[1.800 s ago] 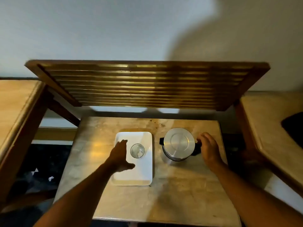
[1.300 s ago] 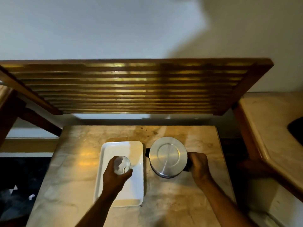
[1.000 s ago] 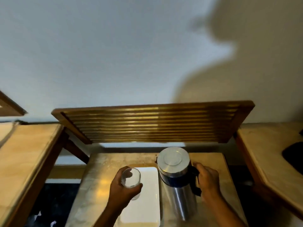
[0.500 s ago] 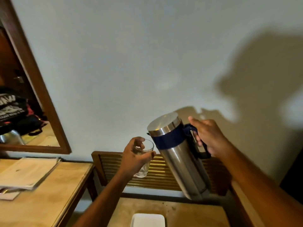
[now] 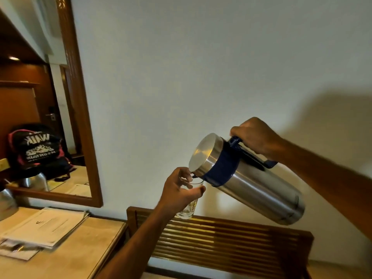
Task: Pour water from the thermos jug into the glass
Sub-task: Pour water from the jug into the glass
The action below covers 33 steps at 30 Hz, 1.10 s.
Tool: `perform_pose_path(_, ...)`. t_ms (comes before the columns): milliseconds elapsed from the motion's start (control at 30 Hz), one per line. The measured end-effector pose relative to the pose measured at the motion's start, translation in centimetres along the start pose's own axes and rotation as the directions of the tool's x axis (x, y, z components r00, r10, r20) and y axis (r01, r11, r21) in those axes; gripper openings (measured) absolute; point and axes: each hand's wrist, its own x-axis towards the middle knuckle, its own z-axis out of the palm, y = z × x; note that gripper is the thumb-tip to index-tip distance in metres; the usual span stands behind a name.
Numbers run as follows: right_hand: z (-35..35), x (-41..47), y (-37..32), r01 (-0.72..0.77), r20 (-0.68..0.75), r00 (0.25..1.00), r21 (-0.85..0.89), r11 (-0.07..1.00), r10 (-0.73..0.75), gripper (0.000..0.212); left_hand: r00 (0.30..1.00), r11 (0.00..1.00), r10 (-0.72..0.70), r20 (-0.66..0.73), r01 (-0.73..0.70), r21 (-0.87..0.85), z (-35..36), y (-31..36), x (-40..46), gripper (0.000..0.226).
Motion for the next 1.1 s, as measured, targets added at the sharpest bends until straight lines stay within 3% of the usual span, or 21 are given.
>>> perform_pose_path(200,-0.6,1.8,-2.3,0.1,0.117,0.991,-0.257,0.961,-0.072,0.039,0.999,0.998,0.028,0.029,-0.026,-0.057,0.8,-0.2,1.0,0.042)
perform_pose_path(333,-1.3,2.8,-3.4,0.144,0.152,0.984,-0.339,0.93,-0.097,0.043,0.997,0.995,0.068,0.039,-0.066,-0.07,1.0,0.2,1.6,0.041)
perform_pose_path(1100,-2.8,4.0,-5.5,0.351,0.222,0.935,-0.469,0.81,-0.276,0.042,0.996,0.997,0.063,0.062,-0.06,-0.04,2.4,0.5,2.4,0.047)
